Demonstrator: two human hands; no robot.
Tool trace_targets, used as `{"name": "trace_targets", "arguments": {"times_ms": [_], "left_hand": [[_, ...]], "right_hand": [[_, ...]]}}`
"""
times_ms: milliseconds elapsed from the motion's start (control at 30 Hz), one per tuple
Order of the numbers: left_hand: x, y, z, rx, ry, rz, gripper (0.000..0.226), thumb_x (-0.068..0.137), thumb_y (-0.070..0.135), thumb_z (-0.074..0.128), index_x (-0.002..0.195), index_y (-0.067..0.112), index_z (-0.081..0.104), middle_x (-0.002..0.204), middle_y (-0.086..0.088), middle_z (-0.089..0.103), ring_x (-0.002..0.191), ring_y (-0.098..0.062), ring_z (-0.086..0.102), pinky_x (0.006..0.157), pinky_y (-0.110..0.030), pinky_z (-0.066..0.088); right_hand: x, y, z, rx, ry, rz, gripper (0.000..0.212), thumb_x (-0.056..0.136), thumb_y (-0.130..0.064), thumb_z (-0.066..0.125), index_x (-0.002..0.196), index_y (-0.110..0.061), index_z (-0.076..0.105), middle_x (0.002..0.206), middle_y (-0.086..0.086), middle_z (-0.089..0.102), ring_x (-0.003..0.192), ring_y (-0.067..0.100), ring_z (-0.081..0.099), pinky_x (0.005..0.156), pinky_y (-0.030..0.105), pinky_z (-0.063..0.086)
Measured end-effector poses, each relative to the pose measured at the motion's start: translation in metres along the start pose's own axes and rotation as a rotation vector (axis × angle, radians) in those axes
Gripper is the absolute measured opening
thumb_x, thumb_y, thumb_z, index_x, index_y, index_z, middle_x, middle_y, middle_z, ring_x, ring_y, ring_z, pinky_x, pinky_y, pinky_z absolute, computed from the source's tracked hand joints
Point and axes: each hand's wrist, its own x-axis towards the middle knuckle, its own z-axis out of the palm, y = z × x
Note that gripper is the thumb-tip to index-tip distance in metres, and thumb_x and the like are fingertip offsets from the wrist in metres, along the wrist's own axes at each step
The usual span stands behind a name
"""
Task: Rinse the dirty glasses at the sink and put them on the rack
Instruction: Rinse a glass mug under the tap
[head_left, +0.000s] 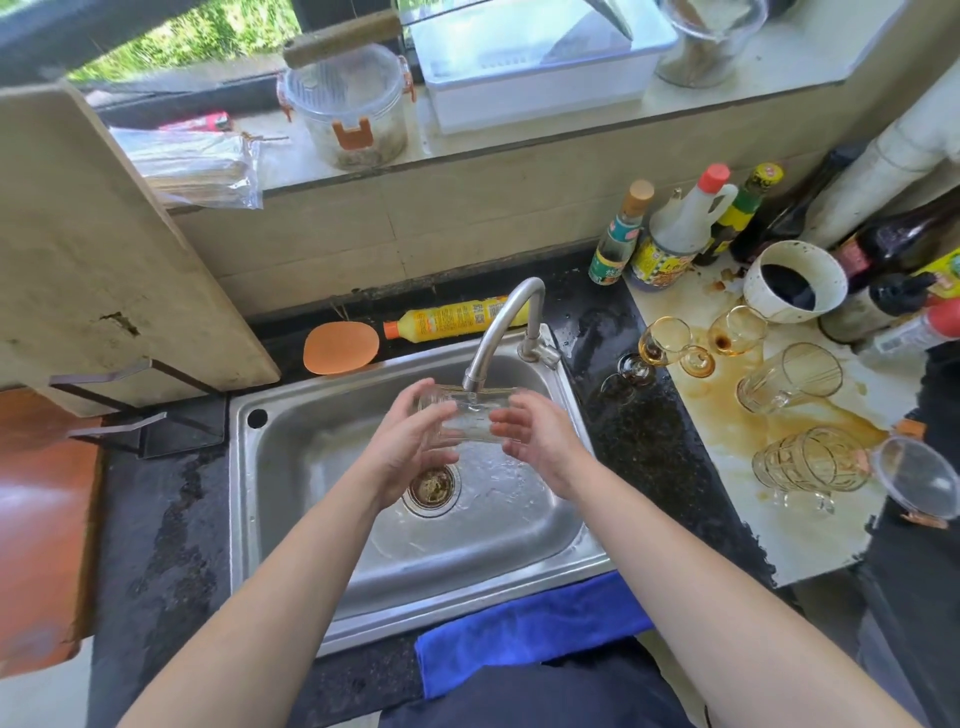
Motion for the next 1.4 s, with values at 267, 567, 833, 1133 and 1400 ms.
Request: {"name": "trace_targets", "arguments": {"times_ms": [267, 567, 833, 1133, 1400], "left_hand": [[0.008, 0.003, 0.012, 0.018, 0.094, -0.087, 0.065, 0.089, 0.046, 0.072, 0.140, 0.019, 0.042, 0.123, -0.010, 0.058, 0.108, -0.031, 0.067, 0.087, -0.043, 0.059], [0.017, -0.014, 0.012, 0.005, 0.134, -0.005, 0.083, 0.071, 0.024, 0.090, 0.141, 0.015, 0.045, 0.122, -0.013, 0.064, 0.097, -0.029, 0.073, 0.077, -0.039, 0.062], [0.019, -0.006, 0.013, -0.047, 0.224, -0.173, 0.068, 0.081, 0.062, 0.072, 0.129, 0.017, 0.056, 0.114, -0.011, 0.061, 0.066, -0.017, 0.062, 0.051, -0.026, 0.051], [0.019, -0.014, 0.003, -0.027, 0.142, 0.010, 0.080, 0.083, 0.029, 0.081, 0.150, 0.019, 0.039, 0.135, -0.012, 0.058, 0.095, -0.028, 0.073, 0.071, -0.035, 0.059], [0.029, -0.010, 0.000, -0.155, 0.211, -0.064, 0.098, 0.069, 0.061, 0.084, 0.145, 0.012, 0.045, 0.141, -0.016, 0.053, 0.086, -0.028, 0.072, 0.063, -0.032, 0.058]], "right_hand": [[0.006, 0.007, -0.003, -0.050, 0.054, -0.026, 0.027, 0.106, -0.015, 0.052, 0.131, -0.003, 0.052, 0.088, 0.006, 0.064, 0.075, 0.014, 0.062, 0.063, 0.022, 0.053], [0.010, -0.006, -0.007, -0.037, 0.026, 0.043, 0.019, 0.107, -0.019, 0.053, 0.113, -0.004, 0.062, 0.091, 0.003, 0.070, 0.072, 0.008, 0.065, 0.053, 0.015, 0.048], [0.012, -0.006, -0.004, -0.306, -0.069, -0.101, 0.012, 0.101, -0.028, 0.063, 0.111, -0.021, 0.063, 0.096, -0.001, 0.073, 0.089, 0.013, 0.067, 0.078, 0.029, 0.051], [0.014, -0.009, 0.002, -0.170, -0.032, -0.028, 0.011, 0.102, -0.030, 0.062, 0.106, -0.021, 0.065, 0.093, -0.003, 0.072, 0.076, 0.006, 0.062, 0.059, 0.021, 0.046], [0.012, 0.003, 0.000, -0.353, -0.103, -0.137, 0.018, 0.100, -0.030, 0.064, 0.112, -0.017, 0.065, 0.104, -0.001, 0.074, 0.099, 0.008, 0.067, 0.086, 0.033, 0.054]]}}
